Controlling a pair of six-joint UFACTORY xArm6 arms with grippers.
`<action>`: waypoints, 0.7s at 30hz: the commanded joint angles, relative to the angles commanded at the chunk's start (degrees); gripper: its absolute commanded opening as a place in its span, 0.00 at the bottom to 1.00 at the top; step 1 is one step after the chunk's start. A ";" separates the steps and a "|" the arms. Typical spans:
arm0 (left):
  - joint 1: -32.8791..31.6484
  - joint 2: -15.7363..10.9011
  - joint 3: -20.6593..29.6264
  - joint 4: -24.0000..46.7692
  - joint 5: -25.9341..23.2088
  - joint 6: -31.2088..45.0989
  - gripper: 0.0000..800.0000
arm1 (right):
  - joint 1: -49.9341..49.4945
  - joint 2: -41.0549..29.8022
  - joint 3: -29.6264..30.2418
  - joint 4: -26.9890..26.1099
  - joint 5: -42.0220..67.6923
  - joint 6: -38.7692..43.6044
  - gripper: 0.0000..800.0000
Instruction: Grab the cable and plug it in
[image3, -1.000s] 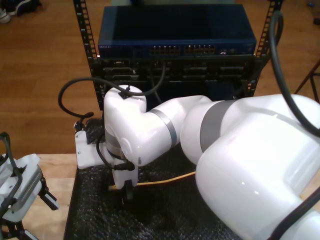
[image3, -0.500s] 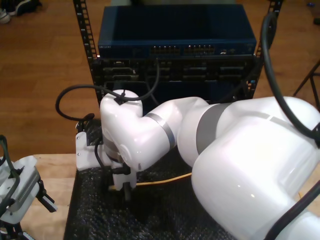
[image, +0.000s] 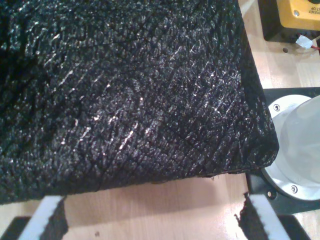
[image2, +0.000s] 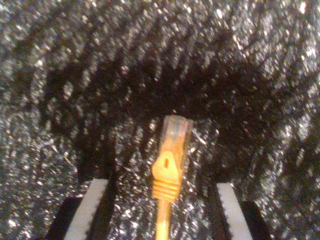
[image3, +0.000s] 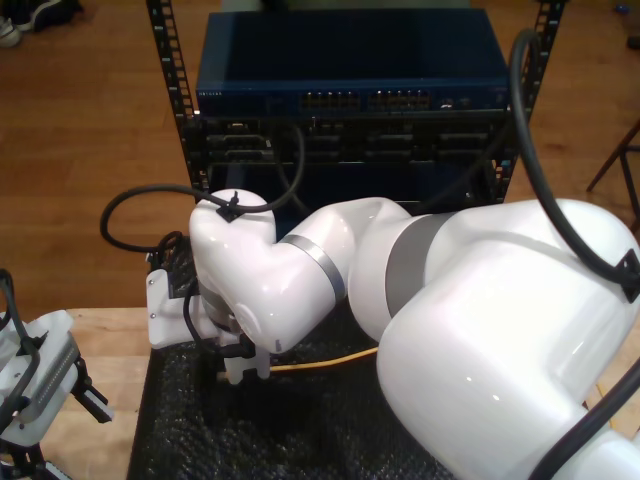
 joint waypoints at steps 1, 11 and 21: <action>0.00 0.26 -0.09 0.00 0.00 0.00 1.00 | 0.26 -0.09 0.00 -0.88 0.00 0.62 0.55; 0.00 0.97 -0.18 0.00 -0.09 0.00 1.00 | 0.62 -0.09 -0.09 -1.41 0.09 1.67 0.52; 0.00 1.32 -0.18 0.00 0.00 0.00 1.00 | 0.70 -0.09 -0.26 -1.49 0.00 1.85 0.46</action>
